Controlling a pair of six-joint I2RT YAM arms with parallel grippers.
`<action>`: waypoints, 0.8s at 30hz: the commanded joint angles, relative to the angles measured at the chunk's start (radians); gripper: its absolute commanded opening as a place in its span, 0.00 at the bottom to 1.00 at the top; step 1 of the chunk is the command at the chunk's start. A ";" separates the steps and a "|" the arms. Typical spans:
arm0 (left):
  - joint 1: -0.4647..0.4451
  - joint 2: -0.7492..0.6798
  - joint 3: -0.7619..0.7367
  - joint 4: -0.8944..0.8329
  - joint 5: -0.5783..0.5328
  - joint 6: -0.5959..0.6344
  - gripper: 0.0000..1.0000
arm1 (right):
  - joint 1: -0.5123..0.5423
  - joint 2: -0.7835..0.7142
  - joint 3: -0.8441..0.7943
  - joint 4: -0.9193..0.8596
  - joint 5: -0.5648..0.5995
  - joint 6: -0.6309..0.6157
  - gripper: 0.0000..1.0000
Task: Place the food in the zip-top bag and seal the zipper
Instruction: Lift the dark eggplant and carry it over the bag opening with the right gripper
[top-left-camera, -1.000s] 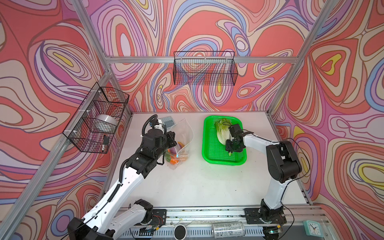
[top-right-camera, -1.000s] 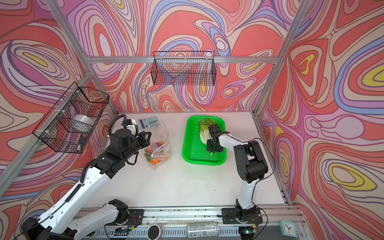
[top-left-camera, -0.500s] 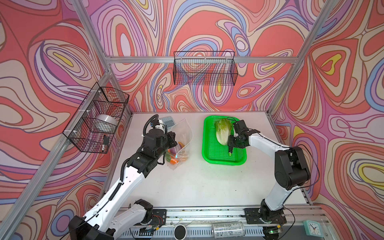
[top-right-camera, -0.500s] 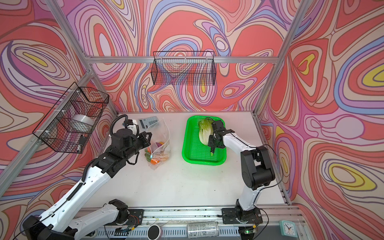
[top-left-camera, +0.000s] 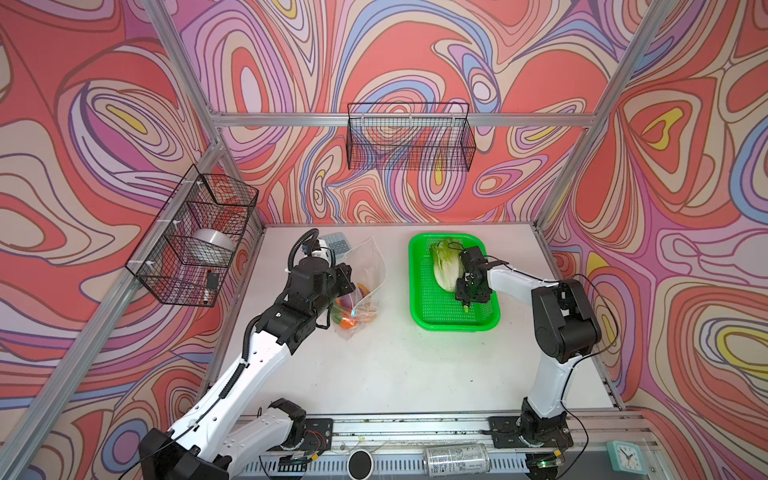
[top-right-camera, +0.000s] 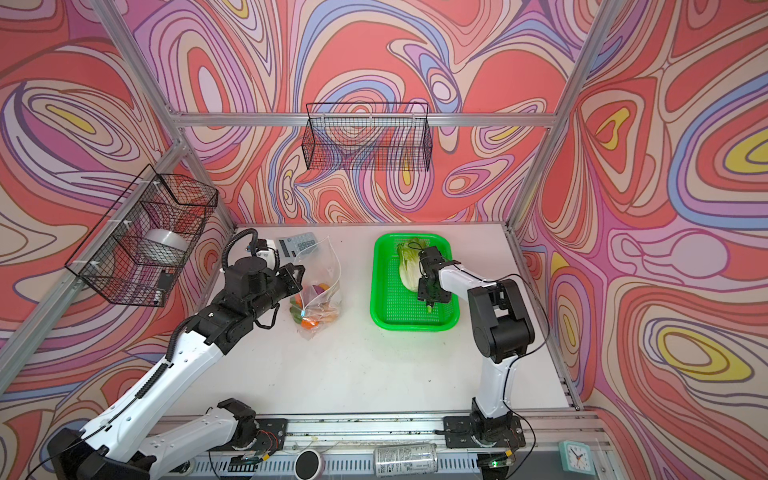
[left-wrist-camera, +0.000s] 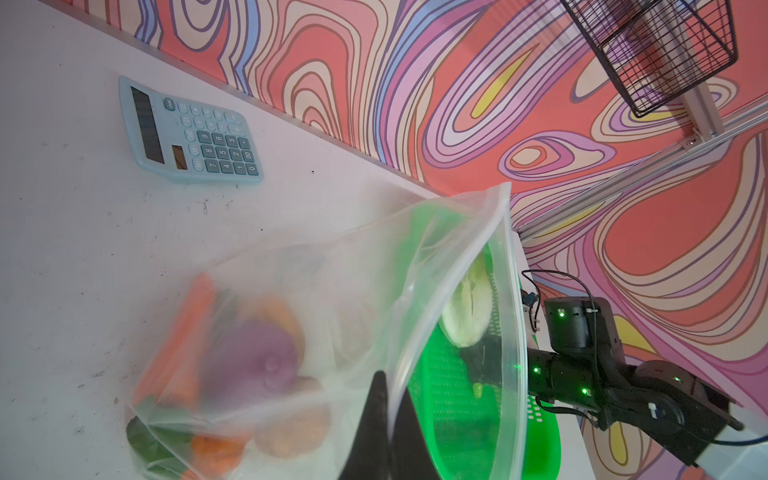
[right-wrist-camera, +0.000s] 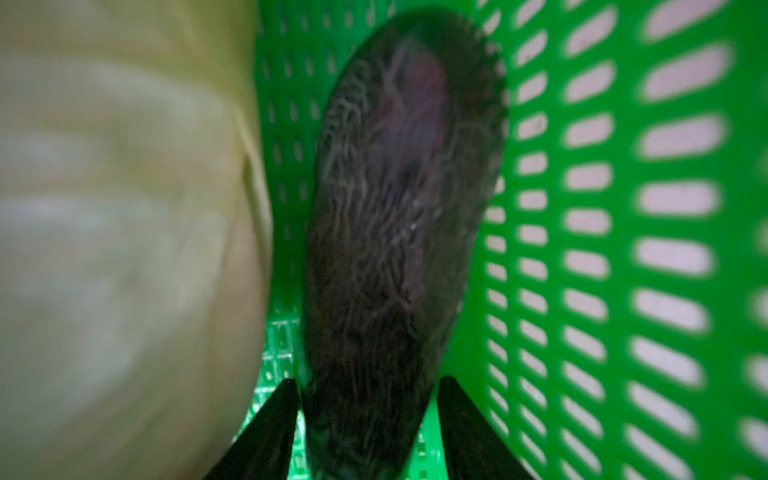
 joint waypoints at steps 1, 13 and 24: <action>0.003 -0.009 0.006 0.004 -0.003 -0.001 0.00 | -0.005 0.023 0.027 0.015 0.027 0.007 0.52; 0.003 -0.014 -0.007 0.016 -0.008 -0.001 0.00 | -0.005 -0.196 0.017 -0.032 0.035 -0.011 0.27; 0.002 -0.007 0.006 0.020 -0.002 0.001 0.00 | 0.037 -0.358 0.148 -0.119 -0.053 -0.026 0.27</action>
